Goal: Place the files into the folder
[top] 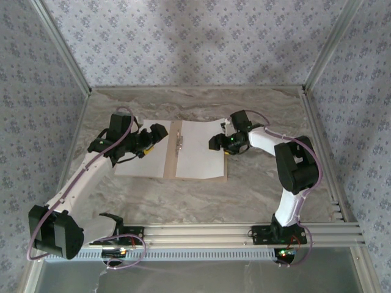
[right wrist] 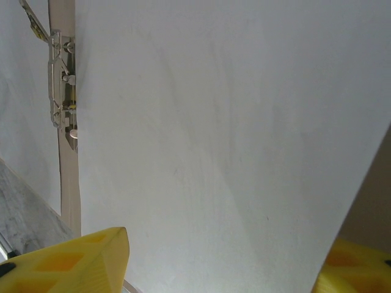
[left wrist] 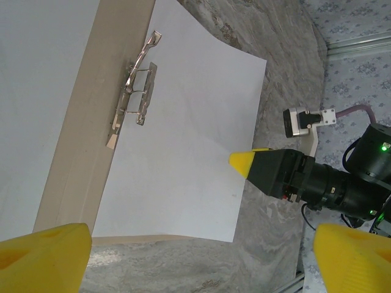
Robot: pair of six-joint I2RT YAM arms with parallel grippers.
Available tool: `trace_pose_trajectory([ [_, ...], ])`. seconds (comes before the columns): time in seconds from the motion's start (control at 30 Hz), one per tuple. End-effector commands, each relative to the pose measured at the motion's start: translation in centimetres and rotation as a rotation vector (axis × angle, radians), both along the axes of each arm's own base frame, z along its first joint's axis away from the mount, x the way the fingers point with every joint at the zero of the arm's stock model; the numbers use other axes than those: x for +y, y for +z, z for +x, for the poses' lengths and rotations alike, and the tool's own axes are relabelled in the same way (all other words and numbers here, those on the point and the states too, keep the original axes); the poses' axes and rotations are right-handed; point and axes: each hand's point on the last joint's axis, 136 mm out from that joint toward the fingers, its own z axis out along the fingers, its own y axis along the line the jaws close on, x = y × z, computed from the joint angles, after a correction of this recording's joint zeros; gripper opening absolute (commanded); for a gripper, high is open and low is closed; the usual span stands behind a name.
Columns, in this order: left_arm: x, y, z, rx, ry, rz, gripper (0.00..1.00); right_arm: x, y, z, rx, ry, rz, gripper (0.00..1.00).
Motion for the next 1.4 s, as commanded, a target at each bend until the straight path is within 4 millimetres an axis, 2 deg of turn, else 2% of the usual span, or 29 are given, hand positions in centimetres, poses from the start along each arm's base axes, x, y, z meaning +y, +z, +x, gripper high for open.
trace_pose_trajectory([
  [0.0, -0.3, 1.8, -0.3, -0.039, -0.018, -0.02, 0.94, -0.2, 0.3, 0.6, -0.01, 0.007, -0.021, 0.64],
  [0.37, -0.2, 1.8, -0.3, -0.039, -0.011, -0.014, 0.94, -0.3, 0.6, 0.2, -0.012, 0.015, -0.022, 0.67],
  [0.6, -0.2, 1.4, -0.2, -0.033, -0.015, -0.006, 0.94, -0.6, 1.3, 0.0, -0.013, 0.017, -0.036, 0.8],
  [1.1, 0.0, 1.3, 0.1, -0.034, -0.009, 0.032, 0.95, -2.1, 1.9, -0.3, -0.009, -0.001, -0.048, 0.84],
  [1.23, 0.2, 0.9, 0.6, -0.04, -0.015, 0.069, 0.95, -3.0, 3.3, -0.3, -0.028, -0.011, -0.054, 0.85],
  [1.37, 0.2, 0.5, 1.8, -0.077, -0.051, 0.156, 0.95, -4.4, 5.7, -0.2, -0.085, -0.043, -0.057, 0.85],
])
